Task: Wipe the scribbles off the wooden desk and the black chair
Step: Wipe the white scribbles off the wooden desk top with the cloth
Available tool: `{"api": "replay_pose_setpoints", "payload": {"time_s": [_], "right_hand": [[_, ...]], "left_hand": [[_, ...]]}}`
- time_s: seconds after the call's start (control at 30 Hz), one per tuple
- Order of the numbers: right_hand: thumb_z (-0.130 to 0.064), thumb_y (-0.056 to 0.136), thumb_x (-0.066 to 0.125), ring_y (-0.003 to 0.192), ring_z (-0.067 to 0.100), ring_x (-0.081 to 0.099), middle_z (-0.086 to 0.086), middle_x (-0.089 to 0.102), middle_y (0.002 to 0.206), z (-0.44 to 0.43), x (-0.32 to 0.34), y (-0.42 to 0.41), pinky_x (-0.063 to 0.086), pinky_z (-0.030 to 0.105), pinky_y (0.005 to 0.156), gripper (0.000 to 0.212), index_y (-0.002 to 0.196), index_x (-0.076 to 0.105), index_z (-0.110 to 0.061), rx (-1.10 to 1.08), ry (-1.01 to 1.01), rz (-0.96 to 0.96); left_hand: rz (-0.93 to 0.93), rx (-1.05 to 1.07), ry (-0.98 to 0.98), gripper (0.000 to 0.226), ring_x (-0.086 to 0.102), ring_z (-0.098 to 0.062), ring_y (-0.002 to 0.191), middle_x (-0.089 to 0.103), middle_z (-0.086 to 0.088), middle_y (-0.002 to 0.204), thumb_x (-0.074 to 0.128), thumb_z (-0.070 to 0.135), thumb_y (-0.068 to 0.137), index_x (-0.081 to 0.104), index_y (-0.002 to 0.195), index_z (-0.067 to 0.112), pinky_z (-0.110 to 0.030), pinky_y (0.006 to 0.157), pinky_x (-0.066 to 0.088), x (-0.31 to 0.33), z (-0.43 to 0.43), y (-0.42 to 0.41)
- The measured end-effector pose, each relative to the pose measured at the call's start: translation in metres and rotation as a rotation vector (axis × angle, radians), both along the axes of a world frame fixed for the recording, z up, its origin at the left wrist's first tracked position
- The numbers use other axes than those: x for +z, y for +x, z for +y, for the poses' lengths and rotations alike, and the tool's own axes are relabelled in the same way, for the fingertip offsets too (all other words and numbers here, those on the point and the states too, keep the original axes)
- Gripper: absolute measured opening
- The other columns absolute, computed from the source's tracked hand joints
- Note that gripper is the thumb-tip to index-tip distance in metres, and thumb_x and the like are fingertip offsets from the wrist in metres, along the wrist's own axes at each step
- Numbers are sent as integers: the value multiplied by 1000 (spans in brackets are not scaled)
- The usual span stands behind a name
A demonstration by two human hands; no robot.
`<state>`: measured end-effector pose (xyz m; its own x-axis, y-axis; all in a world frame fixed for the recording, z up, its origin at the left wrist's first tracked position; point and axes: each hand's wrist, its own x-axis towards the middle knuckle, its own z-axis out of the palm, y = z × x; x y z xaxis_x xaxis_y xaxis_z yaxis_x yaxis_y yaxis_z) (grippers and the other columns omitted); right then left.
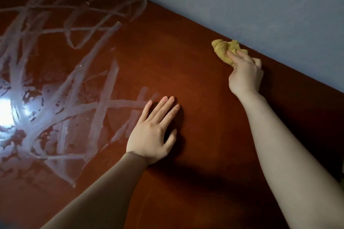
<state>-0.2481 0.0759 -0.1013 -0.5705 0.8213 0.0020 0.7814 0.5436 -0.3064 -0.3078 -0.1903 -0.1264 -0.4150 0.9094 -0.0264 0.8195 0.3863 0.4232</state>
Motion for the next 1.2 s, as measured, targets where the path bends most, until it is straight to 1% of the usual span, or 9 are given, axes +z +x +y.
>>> {"api": "replay_pose_setpoints", "payload": {"time_s": [0.17, 0.33, 0.4, 0.5, 0.6, 0.9, 1.0, 1.13, 1.2], "right_hand": [[0, 94, 37, 125, 27, 34, -6, 29, 153, -29, 8, -52, 38, 42, 100, 60, 143, 38, -35, 172, -21, -181], [-3, 95, 36, 129, 28, 31, -5, 26, 154, -79, 15, -88, 36, 42, 99, 60, 144, 34, -37, 422, -9, -247], [-4, 95, 35, 130, 27, 30, -6, 26, 155, -100, 15, -89, 34, 43, 101, 59, 144, 33, -37, 479, -7, -248], [-6, 95, 36, 129, 25, 29, -8, 27, 154, -133, 12, -77, 33, 41, 99, 59, 144, 33, -39, 539, -4, -225], [-9, 97, 37, 126, 23, 30, -8, 30, 152, -163, 10, -59, 33, 40, 97, 57, 144, 32, -40, 577, 0, -213], [-10, 97, 39, 122, 22, 32, -8, 37, 147, -257, 6, 19, 34, 40, 96, 57, 143, 33, -43, 658, -52, -159], [-10, 98, 40, 123, 21, 34, -9, 40, 145, -276, 3, 49, 33, 39, 95, 54, 142, 36, -42, 708, -58, -127], [-3, 86, 60, 108, 24, 50, -6, 59, 128, -291, -1, 81, 43, 39, 80, 56, 130, 55, -37, 759, -33, -53], [1, 77, 69, 99, 24, 56, -6, 64, 120, -297, -1, 96, 47, 38, 70, 57, 123, 62, -33, 793, -4, -8]], "left_hand": [[-3, -44, -26, 66, 7, -15, 145, 18, -2, 156, 37, 44, 90, 28, 149, 17, -34, 118, -10, 1, -3, 0], [-18, -84, -97, 68, -15, -9, 143, -2, 0, 159, 36, 48, 93, 11, 151, 21, -30, 111, -25, 9, -4, -5], [34, -109, -114, 69, -11, -12, 143, 2, -3, 159, 37, 47, 92, 16, 151, 19, -32, 112, -24, 14, -15, -6], [152, -156, -154, 61, 23, -24, 143, 31, -8, 152, 45, 42, 87, 42, 143, 18, -51, 115, -3, 20, -45, 1], [219, -116, -195, 49, 50, -28, 127, 54, -7, 137, 36, 35, 86, 61, 125, 20, -63, 108, 20, 26, -82, 12], [281, -93, -329, 47, 50, -27, 127, 57, -5, 134, 38, 30, 84, 64, 123, 20, -60, 106, 18, 39, -170, 43], [296, -110, -338, 44, 57, -24, 120, 62, -4, 127, 52, 29, 80, 65, 121, 20, -62, 107, 29, 48, -183, 49], [275, -100, -324, 46, 63, -17, 110, 68, 4, 117, 41, 26, 80, 68, 117, 21, -63, 99, 33, 58, -192, 59], [279, -116, -281, 43, 65, -14, 106, 70, 7, 111, 44, 23, 78, 69, 114, 20, -61, 98, 35, 58, -201, 68]]}}
